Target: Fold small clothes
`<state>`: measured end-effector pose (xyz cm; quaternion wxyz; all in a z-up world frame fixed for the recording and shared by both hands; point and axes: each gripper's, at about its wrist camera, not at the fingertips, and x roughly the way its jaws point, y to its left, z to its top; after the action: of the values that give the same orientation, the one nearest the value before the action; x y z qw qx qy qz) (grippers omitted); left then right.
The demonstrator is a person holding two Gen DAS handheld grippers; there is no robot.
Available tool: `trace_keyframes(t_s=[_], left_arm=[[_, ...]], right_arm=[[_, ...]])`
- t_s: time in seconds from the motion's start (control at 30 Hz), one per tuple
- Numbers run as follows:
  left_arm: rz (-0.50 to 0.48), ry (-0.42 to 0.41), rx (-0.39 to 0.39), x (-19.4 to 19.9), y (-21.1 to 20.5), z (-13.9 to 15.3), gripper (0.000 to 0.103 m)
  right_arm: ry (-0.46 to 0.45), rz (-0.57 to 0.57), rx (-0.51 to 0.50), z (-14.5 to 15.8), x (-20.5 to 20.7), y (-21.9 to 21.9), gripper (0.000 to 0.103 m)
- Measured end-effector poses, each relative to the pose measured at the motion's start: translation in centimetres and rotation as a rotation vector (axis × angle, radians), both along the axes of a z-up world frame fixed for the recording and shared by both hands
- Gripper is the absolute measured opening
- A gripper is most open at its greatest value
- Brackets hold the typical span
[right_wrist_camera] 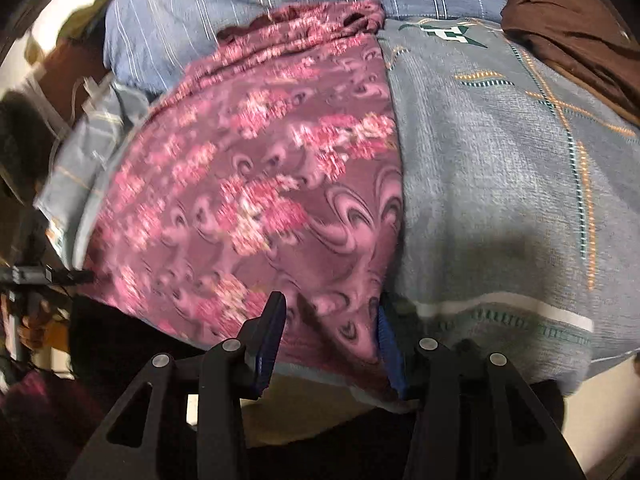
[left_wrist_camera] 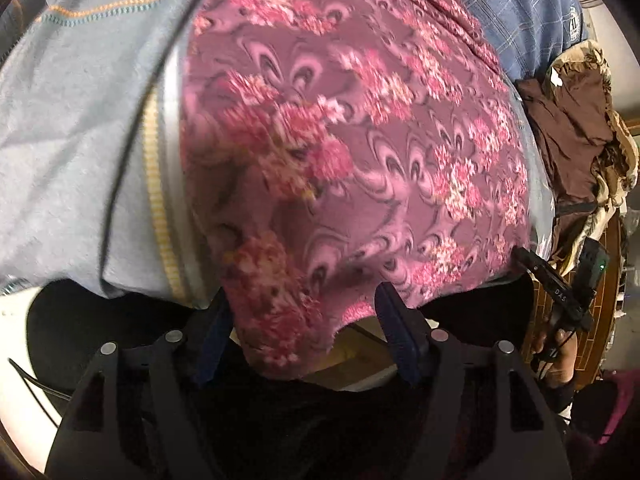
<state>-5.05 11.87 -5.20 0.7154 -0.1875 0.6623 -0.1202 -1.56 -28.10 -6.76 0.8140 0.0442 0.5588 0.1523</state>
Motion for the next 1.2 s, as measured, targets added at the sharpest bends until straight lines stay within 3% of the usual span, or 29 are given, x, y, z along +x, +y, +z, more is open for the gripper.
trace_keyframes(t_s=[0.13,0.17,0.2,0.23,0.27,0.3,0.37,0.83,1.03,1.2], left_arm=[[-0.013,0.022,-0.007,-0.4,-0.3,-1.2,0.067],[-0.007,0.027,-0.005,-0.5,-0.2,-1.3,0.063],[0.002,0.034,-0.006,-0.5,-0.1,-1.5,0.055],[0.009,0.041,-0.005,-0.6,0.1,-1.7,0.050],[0.016,0.049,0.004,-0.6,0.3,-1.8,0.037],[0.027,0.058,0.002,-0.7,0.7,-2.0,0.027],[0.057,0.062,-0.041,-1.0,1.6,-1.8,0.011],[0.114,-0.092,-0.141,-0.3,2.9,5.2,0.010],[0.143,-0.135,-0.144,2.5,3.5,6.3,0.010],[0.186,-0.226,-0.142,6.9,3.9,8.0,0.010]], right_arm=[[0.019,-0.018,0.007,-0.5,-0.1,-0.6,0.046],[0.018,-0.025,0.021,-0.5,-0.1,-0.7,0.045],[0.017,-0.034,0.029,-0.5,0.0,-0.9,0.043],[0.009,-0.040,0.029,-0.5,0.1,-1.0,0.036],[0.002,-0.040,0.022,-0.4,0.1,-1.0,0.014],[0.002,-0.032,0.015,-0.4,0.2,-1.0,0.006],[-0.001,-0.032,0.015,-0.4,0.4,-1.0,0.007],[-0.065,-0.074,0.343,5.2,1.7,-2.4,0.006],[-0.078,-0.112,0.427,5.1,4.3,-2.6,0.006],[-0.125,-0.143,0.478,5.9,8.6,-2.8,0.006]])
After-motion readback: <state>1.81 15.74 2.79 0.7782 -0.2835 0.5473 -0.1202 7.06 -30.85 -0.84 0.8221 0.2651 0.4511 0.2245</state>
